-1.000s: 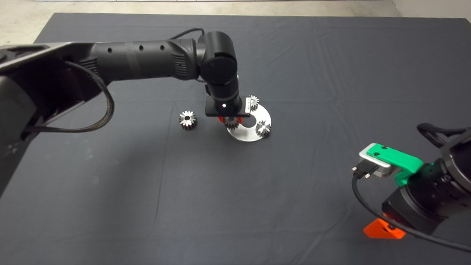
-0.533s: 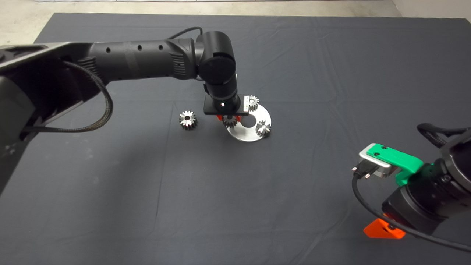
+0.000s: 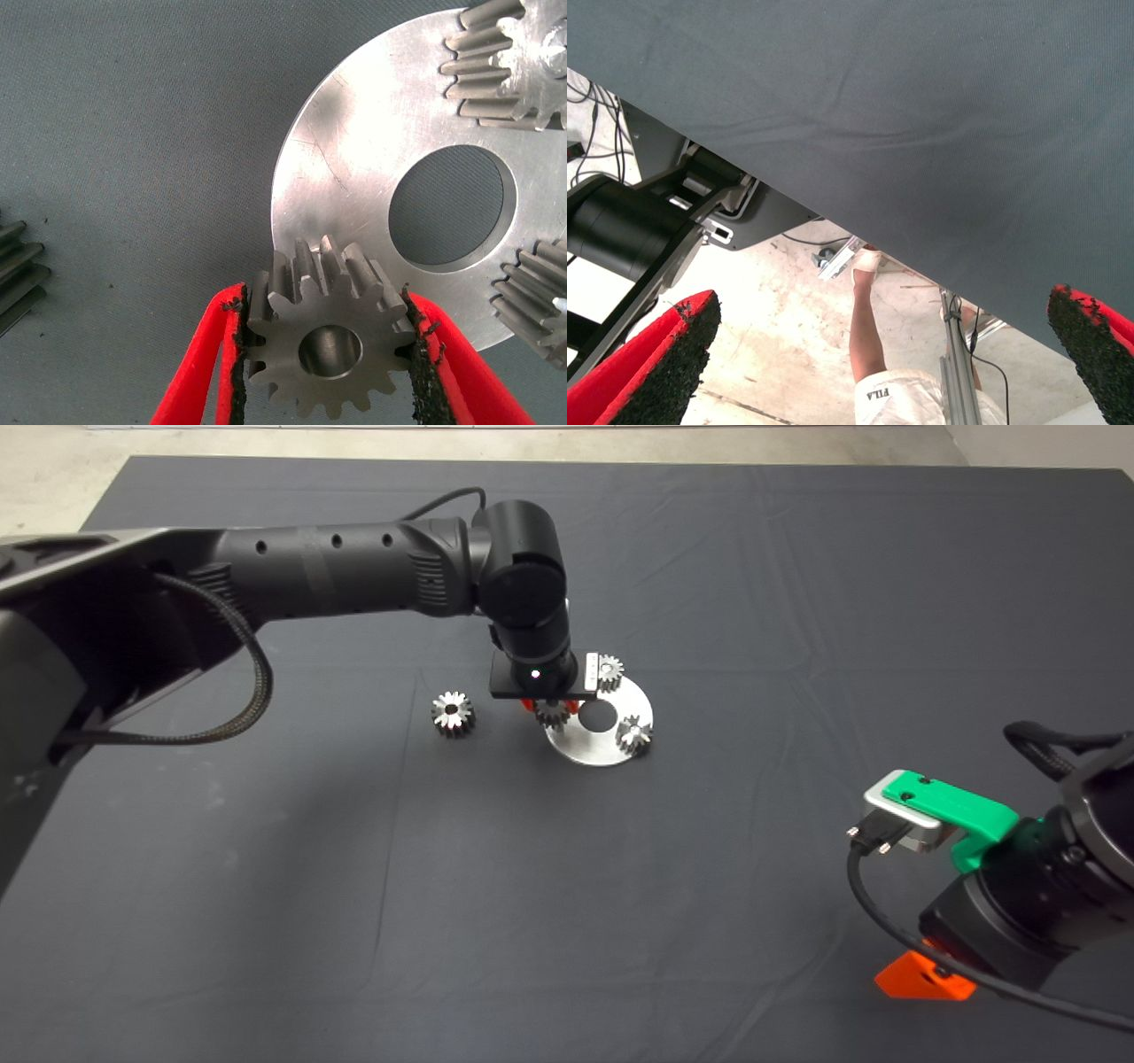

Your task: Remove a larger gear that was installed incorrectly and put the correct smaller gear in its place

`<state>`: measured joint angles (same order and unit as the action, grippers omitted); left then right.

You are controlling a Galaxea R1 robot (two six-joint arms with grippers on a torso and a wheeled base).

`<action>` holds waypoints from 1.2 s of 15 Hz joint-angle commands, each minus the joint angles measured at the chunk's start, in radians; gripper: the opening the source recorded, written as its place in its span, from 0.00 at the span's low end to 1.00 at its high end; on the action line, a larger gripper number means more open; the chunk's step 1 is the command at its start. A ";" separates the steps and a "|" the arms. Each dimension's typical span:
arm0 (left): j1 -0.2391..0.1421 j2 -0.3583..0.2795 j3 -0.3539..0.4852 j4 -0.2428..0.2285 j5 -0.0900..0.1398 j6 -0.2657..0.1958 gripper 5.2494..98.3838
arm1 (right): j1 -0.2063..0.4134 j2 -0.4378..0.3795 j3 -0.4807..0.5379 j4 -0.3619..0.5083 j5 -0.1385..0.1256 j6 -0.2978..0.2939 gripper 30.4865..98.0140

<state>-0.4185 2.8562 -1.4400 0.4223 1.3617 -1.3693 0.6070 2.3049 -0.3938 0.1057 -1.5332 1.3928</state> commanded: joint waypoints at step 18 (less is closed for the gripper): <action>-0.013 -0.019 0.073 0.016 0.005 -0.008 0.32 | 0.016 -0.003 0.003 0.038 -0.119 -0.001 0.99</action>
<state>-0.4128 2.8389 -1.3787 0.4304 1.3615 -1.3745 0.6070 2.3049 -0.3938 0.1057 -1.5332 1.3928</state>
